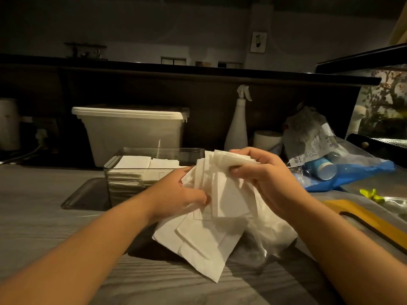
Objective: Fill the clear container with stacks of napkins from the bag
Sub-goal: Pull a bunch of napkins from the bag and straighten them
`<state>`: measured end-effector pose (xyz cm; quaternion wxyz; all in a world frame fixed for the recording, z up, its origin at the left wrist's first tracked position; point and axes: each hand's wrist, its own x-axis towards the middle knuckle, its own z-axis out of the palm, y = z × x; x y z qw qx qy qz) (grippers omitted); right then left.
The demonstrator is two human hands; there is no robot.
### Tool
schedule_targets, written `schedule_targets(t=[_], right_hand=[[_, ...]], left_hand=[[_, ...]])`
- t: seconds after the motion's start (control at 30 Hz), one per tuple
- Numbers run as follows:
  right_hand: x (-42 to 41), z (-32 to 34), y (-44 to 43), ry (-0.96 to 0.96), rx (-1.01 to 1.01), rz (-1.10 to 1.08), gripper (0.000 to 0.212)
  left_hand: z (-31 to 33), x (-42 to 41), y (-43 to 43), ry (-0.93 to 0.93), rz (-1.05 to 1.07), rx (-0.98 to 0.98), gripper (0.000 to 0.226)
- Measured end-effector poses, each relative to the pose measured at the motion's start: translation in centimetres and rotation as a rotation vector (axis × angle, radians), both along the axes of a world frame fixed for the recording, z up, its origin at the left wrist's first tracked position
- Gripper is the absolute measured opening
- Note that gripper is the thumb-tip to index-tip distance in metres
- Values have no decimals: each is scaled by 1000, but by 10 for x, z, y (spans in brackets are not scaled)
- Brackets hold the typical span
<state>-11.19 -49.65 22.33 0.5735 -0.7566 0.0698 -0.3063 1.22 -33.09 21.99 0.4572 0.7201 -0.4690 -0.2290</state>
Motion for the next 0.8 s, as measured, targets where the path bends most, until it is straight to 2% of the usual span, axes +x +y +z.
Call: schedule_targets(t=[0.07, 0.13, 0.27, 0.37, 0.47, 0.57, 0.63, 0.8], right_hand=[[0, 0, 2, 62, 62, 36, 14], [0, -1, 3, 65, 86, 1, 15], [3, -2, 4, -24, 68, -154, 17], [4, -4, 3, -71, 71, -229, 18], [0, 0, 2, -149, 67, -256, 14], [-6, 7, 3, -157, 136, -43, 16], [-5, 5, 8, -97, 123, 39, 19], [8, -7, 17, -40, 21, -153, 16]], left_hand=[[-1, 2, 0, -2, -12, 36, 20], [-1, 3, 0, 32, -17, 30, 17], [2, 0, 2, 266, 24, -57, 7], [2, 1, 1, 341, 88, -103, 13], [2, 3, 1, 347, 138, -135, 14], [2, 3, -1, 309, 156, -160, 11], [2, 1, -1, 267, 199, -161, 19], [1, 1, 0, 327, 129, -114, 26]])
